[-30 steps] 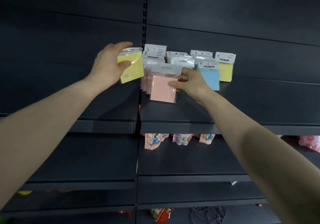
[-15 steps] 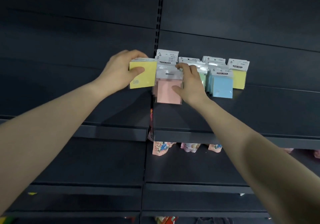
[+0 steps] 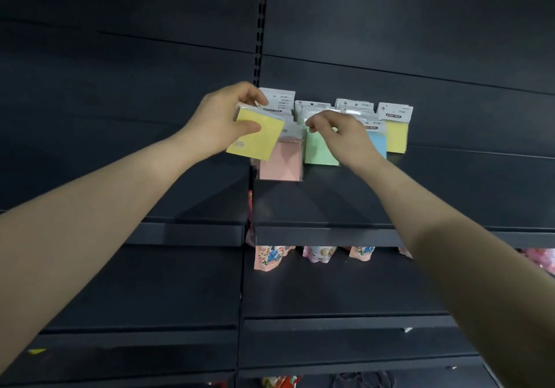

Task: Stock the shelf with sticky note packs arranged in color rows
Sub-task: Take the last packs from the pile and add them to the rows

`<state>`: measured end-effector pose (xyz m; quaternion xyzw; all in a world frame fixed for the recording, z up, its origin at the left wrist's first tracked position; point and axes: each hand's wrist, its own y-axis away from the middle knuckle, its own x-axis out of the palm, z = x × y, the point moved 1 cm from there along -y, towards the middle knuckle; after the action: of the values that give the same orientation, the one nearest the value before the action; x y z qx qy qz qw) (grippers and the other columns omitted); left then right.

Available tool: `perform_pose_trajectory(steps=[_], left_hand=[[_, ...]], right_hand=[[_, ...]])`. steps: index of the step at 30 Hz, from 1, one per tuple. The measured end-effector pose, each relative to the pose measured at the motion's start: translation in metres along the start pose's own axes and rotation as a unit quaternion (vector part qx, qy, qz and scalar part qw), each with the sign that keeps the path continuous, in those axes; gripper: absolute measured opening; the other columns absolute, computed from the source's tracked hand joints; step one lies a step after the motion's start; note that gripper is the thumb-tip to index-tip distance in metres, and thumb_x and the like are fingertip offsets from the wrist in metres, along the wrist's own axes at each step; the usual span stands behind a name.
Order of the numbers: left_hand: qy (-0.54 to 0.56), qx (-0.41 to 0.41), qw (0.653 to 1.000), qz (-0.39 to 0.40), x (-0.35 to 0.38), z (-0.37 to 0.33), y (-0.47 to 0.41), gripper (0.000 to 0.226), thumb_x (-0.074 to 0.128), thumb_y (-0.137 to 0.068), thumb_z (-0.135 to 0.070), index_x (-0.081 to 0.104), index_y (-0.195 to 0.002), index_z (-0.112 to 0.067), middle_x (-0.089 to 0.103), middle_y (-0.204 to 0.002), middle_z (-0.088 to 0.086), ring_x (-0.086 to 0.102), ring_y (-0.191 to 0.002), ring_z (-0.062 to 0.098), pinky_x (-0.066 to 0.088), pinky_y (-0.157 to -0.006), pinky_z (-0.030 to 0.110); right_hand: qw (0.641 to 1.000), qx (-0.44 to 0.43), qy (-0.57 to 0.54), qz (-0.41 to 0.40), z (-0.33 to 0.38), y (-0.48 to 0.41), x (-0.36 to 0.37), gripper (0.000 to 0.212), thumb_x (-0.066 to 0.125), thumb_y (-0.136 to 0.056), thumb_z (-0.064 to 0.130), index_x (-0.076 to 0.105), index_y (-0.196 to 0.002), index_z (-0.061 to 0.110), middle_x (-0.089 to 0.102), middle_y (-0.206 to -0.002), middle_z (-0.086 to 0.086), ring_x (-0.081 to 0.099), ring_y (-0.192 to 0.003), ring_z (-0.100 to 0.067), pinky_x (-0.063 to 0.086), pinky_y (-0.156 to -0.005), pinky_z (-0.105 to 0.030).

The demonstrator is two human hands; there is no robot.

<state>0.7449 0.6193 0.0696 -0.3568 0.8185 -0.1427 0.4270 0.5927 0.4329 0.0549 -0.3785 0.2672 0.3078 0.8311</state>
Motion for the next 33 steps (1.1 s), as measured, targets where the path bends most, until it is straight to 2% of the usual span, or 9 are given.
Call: perform_pose_trajectory(steps=[2, 4, 7, 10, 14, 17, 21, 28, 33], left_hand=[[0.015, 0.003, 1.0, 0.006, 0.013, -0.013, -0.008, 0.039, 0.079, -0.075, -0.019, 0.056, -0.104, -0.032, 0.061, -0.107, -0.01, 0.061, -0.094, 0.013, 0.055, -0.077, 0.036], [0.02, 0.014, 1.0, 0.013, 0.029, -0.028, -0.017, 0.042, 0.083, -0.071, -0.023, 0.055, -0.101, -0.031, 0.061, -0.1, -0.008, 0.061, -0.087, 0.013, 0.055, -0.076, 0.035], [0.006, 0.05, 0.998, 0.033, 0.059, -0.049, -0.031, 0.036, 0.083, -0.069, -0.029, 0.059, -0.095, -0.031, 0.062, -0.091, -0.009, 0.056, -0.075, 0.007, 0.052, -0.073, 0.034], [0.004, 0.076, 0.996, 0.043, 0.092, -0.067, -0.047, 0.025, 0.079, -0.074, -0.03, 0.065, -0.094, -0.031, 0.063, -0.084, -0.011, 0.058, -0.075, 0.007, 0.052, -0.073, 0.032], [-0.017, 0.117, 0.992, 0.035, 0.134, -0.083, -0.072, 0.019, 0.067, -0.086, -0.023, 0.068, -0.105, -0.024, 0.067, -0.096, -0.006, 0.062, -0.086, 0.009, 0.052, -0.082, 0.033], [-0.093, 0.134, 0.985, 0.051, 0.164, -0.09, -0.088, 0.03, 0.067, -0.086, -0.02, 0.065, -0.116, -0.021, 0.062, -0.111, -0.001, 0.061, -0.095, 0.016, 0.05, -0.087, 0.035], [-0.206, 0.143, 0.963, 0.1, 0.204, -0.097, -0.104, 0.049, 0.068, -0.087, -0.025, 0.054, -0.133, -0.022, 0.051, -0.132, 0.001, 0.045, -0.122, 0.022, 0.038, -0.101, 0.034], [-0.316, 0.127, 0.929, 0.146, 0.249, -0.098, -0.121, 0.076, 0.071, -0.08, -0.043, 0.037, -0.145, -0.024, 0.036, -0.142, -0.003, 0.032, -0.131, 0.02, 0.036, -0.099, 0.033], [-0.337, 0.096, 0.923, 0.156, 0.257, -0.093, -0.126, 0.085, 0.071, -0.079, -0.049, 0.03, -0.149, -0.024, 0.035, -0.143, -0.003, 0.035, -0.129, 0.02, 0.039, -0.097, 0.032]], right_hand=[[0.994, 0.035, -0.068, 0.074, 0.005, 0.003, -0.013, 0.04, 0.043, -0.098, 0.05, 0.072, -0.099, 0.024, 0.071, -0.101, 0.015, 0.059, -0.104, -0.003, 0.042, -0.093, -0.023], [0.987, 0.046, -0.106, 0.111, 0.001, 0.006, -0.023, 0.045, 0.046, -0.094, 0.058, 0.073, -0.099, 0.022, 0.07, -0.103, 0.015, 0.06, -0.103, -0.003, 0.042, -0.097, -0.026], [0.977, 0.032, -0.149, 0.149, -0.018, 0.014, -0.04, 0.03, 0.06, -0.093, 0.043, 0.069, -0.094, 0.015, 0.061, -0.088, 0.003, 0.052, -0.083, -0.011, 0.042, -0.082, -0.029], [0.975, 0.042, -0.159, 0.151, -0.048, 0.018, -0.066, 0.017, 0.063, -0.094, 0.027, 0.065, -0.096, 0.011, 0.062, -0.087, -0.003, 0.054, -0.082, -0.014, 0.048, -0.077, -0.029], [0.982, 0.075, -0.144, 0.099, -0.099, 0.017, -0.112, 0.007, 0.066, -0.091, 0.021, 0.063, -0.09, 0.014, 0.063, -0.078, 0.001, 0.053, -0.066, -0.008, 0.047, -0.065, -0.025], [0.985, 0.092, -0.13, 0.061, -0.14, 0.01, -0.151, 0.01, 0.065, -0.092, 0.015, 0.058, -0.098, 0.011, 0.064, -0.083, -0.005, 0.056, -0.065, -0.009, 0.05, -0.061, -0.024], [0.989, 0.095, -0.105, 0.04, -0.185, -0.005, -0.185, 0.019, 0.065, -0.089, 0.004, 0.051, -0.1, 0.011, 0.06, -0.082, -0.002, 0.06, -0.068, -0.009, 0.054, -0.06, -0.024], [0.987, 0.118, -0.001, 0.111, -0.243, -0.05, -0.18, 0.018, 0.06, -0.092, 0.016, 0.047, -0.104, 0.012, 0.057, -0.087, -0.003, 0.053, -0.067, -0.013, 0.046, -0.061, -0.026], [0.98, 0.088, -0.015, 0.179, -0.257, -0.084, -0.159, 0.019, 0.062, -0.09, 0.009, 0.047, -0.096, 0.02, 0.056, -0.092, -0.001, 0.053, -0.077, -0.015, 0.048, -0.066, -0.028]])
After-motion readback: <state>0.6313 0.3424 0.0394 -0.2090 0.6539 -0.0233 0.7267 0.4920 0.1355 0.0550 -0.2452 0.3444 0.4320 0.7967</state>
